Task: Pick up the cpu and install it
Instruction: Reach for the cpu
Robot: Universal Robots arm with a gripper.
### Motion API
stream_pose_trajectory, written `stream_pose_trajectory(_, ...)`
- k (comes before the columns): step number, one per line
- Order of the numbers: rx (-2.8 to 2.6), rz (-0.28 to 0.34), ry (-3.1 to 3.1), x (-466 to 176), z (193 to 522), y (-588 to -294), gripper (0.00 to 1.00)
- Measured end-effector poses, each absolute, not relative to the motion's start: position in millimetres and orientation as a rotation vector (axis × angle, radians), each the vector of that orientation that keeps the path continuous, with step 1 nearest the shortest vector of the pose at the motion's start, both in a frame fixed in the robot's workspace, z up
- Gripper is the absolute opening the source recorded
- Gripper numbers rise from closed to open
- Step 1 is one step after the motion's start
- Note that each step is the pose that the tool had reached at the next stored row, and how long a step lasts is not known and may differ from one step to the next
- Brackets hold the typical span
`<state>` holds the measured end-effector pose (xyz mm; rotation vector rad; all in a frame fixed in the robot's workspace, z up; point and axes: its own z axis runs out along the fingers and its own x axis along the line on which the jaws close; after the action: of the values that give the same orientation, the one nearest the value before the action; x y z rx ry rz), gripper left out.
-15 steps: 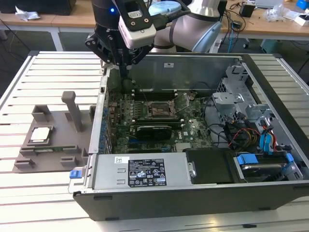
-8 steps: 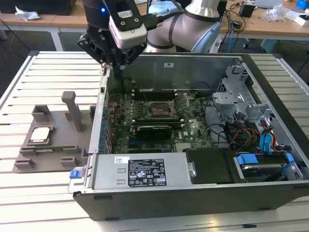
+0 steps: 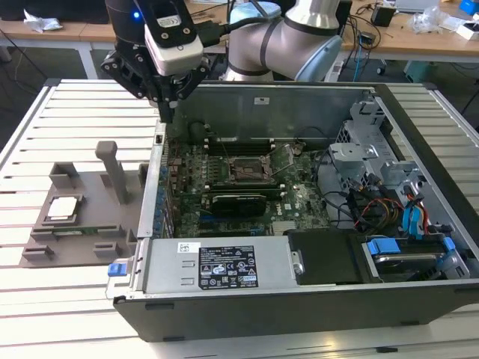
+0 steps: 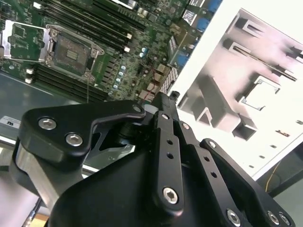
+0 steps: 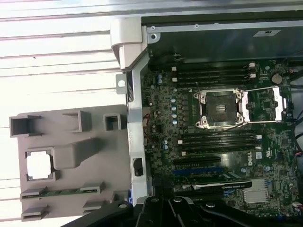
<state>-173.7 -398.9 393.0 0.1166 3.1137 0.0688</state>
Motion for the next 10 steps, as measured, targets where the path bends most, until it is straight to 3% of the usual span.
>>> stream_pose_trajectory(10,0.117,0.069,3.114,-191.9,392.8,-398.9,0.11)
